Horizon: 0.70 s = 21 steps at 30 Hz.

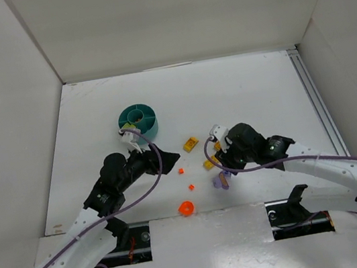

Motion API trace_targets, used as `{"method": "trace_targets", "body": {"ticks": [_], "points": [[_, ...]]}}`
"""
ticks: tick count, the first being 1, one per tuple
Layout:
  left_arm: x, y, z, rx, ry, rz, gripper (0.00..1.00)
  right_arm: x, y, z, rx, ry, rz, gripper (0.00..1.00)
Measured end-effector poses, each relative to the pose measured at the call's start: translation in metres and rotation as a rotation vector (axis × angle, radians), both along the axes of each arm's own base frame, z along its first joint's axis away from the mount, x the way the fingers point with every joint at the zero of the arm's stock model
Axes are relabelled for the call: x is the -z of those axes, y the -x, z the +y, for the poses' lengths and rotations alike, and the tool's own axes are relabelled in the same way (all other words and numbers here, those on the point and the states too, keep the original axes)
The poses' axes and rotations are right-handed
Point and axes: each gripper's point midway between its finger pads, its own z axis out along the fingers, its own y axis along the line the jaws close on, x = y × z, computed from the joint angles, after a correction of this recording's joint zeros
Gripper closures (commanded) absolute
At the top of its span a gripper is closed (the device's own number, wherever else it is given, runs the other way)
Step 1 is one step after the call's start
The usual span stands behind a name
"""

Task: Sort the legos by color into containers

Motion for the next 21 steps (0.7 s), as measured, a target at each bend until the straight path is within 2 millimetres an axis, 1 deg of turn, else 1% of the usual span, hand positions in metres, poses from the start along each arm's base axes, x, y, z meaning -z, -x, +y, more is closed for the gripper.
{"method": "trace_targets", "body": {"ticks": [4,5,7,8,9,13,17,21], "points": [[0.044,0.009,-0.004,0.028,-0.033,0.149,0.02,0.021,0.022,-0.016,0.059,0.002,0.062,0.52],[0.051,0.012,-0.004,0.035,-0.039,0.175,0.02,0.027,0.028,-0.018,0.065,0.008,0.08,0.52],[0.058,0.016,-0.005,0.045,-0.039,0.2,0.02,0.036,0.04,-0.017,0.06,0.017,0.108,0.52],[0.058,0.017,-0.006,0.05,-0.035,0.204,0.0,0.039,0.046,-0.015,0.054,0.021,0.12,0.52],[0.057,0.017,-0.006,0.054,-0.03,0.203,0.0,0.04,0.05,-0.013,0.047,0.023,0.127,0.52],[0.052,0.018,-0.007,0.056,-0.014,0.192,0.0,0.043,0.059,-0.003,0.037,0.016,0.137,0.5],[0.046,0.018,-0.006,0.053,-0.001,0.174,0.0,0.047,0.059,0.002,0.059,0.014,0.143,0.49],[0.044,0.018,-0.005,0.049,0.004,0.168,0.0,0.057,0.059,0.0,0.109,0.033,0.149,0.48]]}}
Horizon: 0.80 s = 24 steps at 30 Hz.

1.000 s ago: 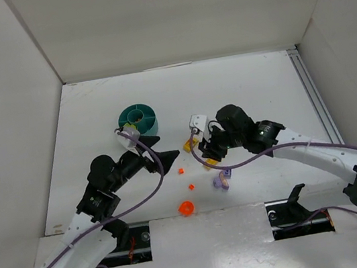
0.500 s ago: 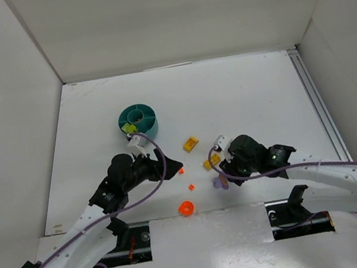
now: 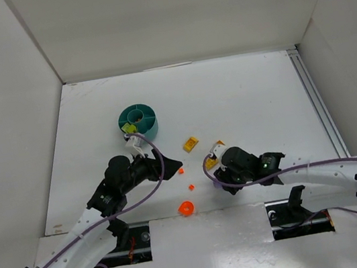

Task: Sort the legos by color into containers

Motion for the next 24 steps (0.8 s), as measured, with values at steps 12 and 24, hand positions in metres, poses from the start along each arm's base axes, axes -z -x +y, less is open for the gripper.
{"method": "trace_targets", "body": {"ticks": [12,24], "points": [[-0.001,0.0,0.0,-0.003,0.003,-0.004,0.0,0.021,-0.007,0.007,0.071,-0.032,-0.021,0.64],[0.005,0.009,-0.004,0.053,0.019,0.003,0.0,0.019,-0.011,0.012,0.07,-0.055,-0.048,1.0]]}}
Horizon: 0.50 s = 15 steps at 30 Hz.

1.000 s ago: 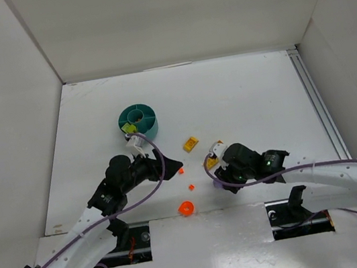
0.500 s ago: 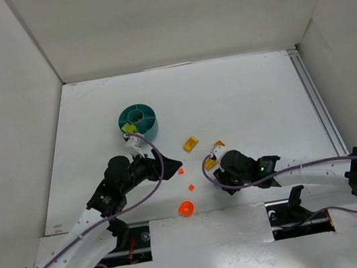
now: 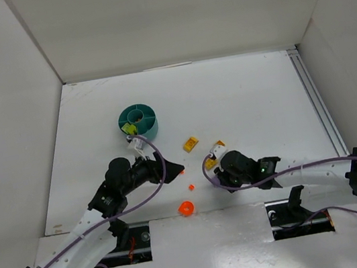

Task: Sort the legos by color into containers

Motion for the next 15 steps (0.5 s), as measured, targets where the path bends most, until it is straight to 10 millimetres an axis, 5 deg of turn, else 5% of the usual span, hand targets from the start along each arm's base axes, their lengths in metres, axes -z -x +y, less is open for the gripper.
{"method": "trace_targets", "body": {"ticks": [7,15], "points": [[-0.007,0.018,-0.015,0.147,0.071,-0.039,0.0,-0.021,0.004,0.007,-0.088,-0.063,-0.042,1.0],[-0.012,0.037,-0.038,0.31,0.131,-0.043,0.0,-0.101,-0.008,0.027,-0.168,-0.265,-0.241,1.0]]}}
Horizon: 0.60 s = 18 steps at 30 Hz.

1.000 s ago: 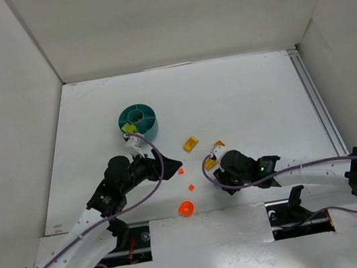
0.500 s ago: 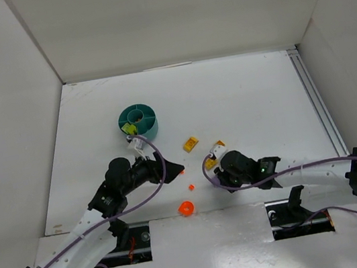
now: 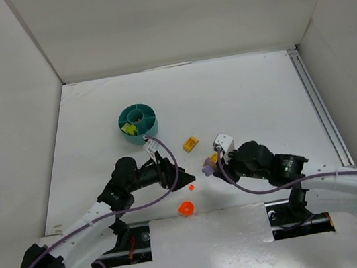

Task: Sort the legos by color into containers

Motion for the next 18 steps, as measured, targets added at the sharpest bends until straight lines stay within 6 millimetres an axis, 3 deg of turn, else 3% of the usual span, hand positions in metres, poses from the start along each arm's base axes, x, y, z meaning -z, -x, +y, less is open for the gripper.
{"method": "trace_targets", "body": {"ticks": [6,13,18], "points": [[-0.002,0.0,-0.013,0.033,0.009,0.022,0.07,-0.029,-0.009,0.014,-0.023,-0.061,-0.073,1.0],[-0.018,-0.004,-0.027,0.03,0.037,-0.003,0.15,-0.03,-0.01,0.023,-0.057,-0.046,-0.089,1.0],[-0.016,-0.011,-0.031,-0.002,0.028,0.01,0.19,-0.033,-0.011,0.025,-0.063,-0.056,-0.101,1.0]]}}
